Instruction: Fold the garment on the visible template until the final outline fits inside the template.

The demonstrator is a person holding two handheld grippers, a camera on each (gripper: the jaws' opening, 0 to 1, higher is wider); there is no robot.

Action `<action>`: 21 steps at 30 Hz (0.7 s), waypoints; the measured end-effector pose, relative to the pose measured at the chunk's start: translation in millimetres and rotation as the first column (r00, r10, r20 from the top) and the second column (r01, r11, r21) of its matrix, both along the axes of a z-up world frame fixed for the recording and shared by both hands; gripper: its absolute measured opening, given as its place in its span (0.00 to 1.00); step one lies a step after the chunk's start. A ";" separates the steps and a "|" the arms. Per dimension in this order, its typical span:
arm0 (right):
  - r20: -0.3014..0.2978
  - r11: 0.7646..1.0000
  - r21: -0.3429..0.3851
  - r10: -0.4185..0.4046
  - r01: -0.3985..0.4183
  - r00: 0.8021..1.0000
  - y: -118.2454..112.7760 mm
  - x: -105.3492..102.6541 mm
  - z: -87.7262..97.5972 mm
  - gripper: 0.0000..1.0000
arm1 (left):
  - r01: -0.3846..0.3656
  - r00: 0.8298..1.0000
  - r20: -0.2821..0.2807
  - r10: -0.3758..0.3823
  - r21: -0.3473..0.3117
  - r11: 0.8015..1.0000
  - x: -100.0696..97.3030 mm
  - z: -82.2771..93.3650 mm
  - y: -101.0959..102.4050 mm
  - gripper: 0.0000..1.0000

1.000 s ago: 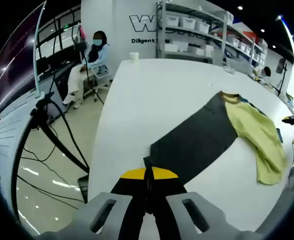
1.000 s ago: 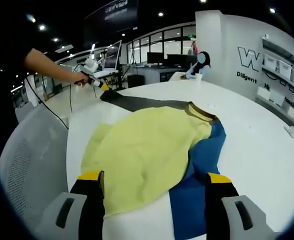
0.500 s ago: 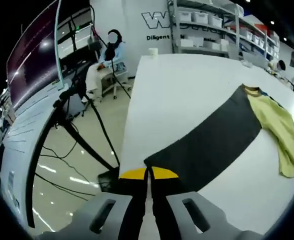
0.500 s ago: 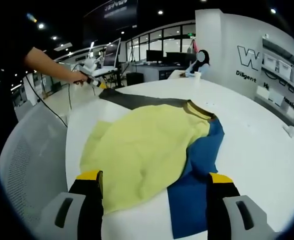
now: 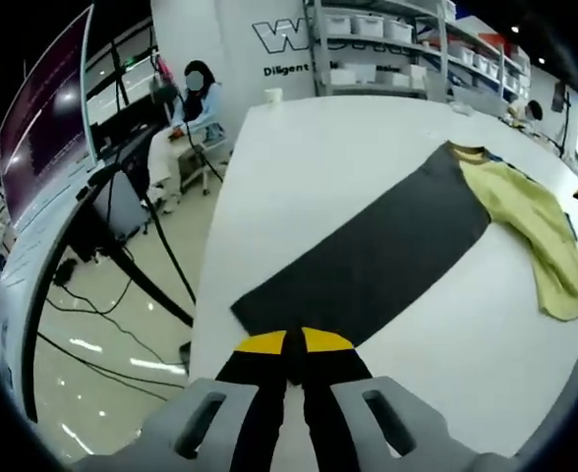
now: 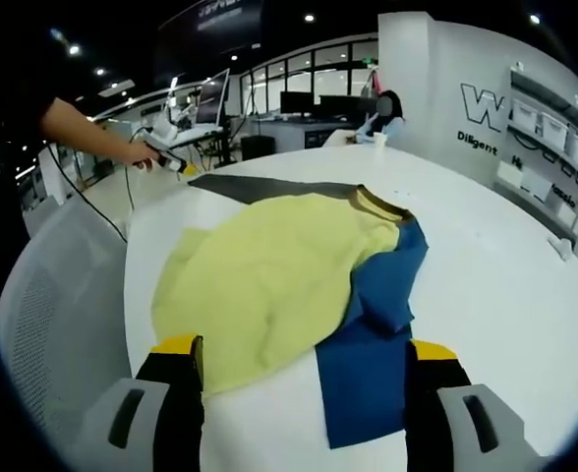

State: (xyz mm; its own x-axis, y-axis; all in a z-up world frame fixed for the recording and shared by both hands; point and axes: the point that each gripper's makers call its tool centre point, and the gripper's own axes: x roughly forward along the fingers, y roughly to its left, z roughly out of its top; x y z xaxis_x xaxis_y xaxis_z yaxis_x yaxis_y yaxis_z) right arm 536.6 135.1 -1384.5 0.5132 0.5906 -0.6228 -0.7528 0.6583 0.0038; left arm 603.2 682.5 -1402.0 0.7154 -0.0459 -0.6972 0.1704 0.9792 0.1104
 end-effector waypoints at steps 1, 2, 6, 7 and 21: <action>-0.002 1.000 -0.002 -0.007 0.007 1.000 -3.0 -0.7 -1.1 0.80 | 0.028 1.000 0.004 -0.028 0.010 1.000 0.8 1.4 -4.5 0.10; -0.003 1.000 -0.002 -0.011 0.011 1.000 -4.6 -1.2 -1.7 0.80 | 0.037 0.999 0.006 -0.038 0.008 0.999 1.0 2.0 -7.1 0.10; -0.007 0.999 -0.016 -0.032 0.031 0.999 -13.7 -2.8 -5.9 0.76 | 0.080 0.997 0.012 -0.080 -0.006 0.997 1.5 4.3 -19.6 0.14; -0.009 0.999 -0.016 -0.035 0.035 0.999 -14.9 -3.1 -6.4 0.75 | 0.092 0.996 0.017 -0.092 -0.005 0.996 1.7 4.9 -21.8 0.15; 0.001 0.998 -0.014 -0.067 0.067 0.998 -20.7 2.1 -7.8 0.73 | 0.316 0.949 0.032 -0.314 -0.076 0.946 -18.6 2.6 -94.7 0.25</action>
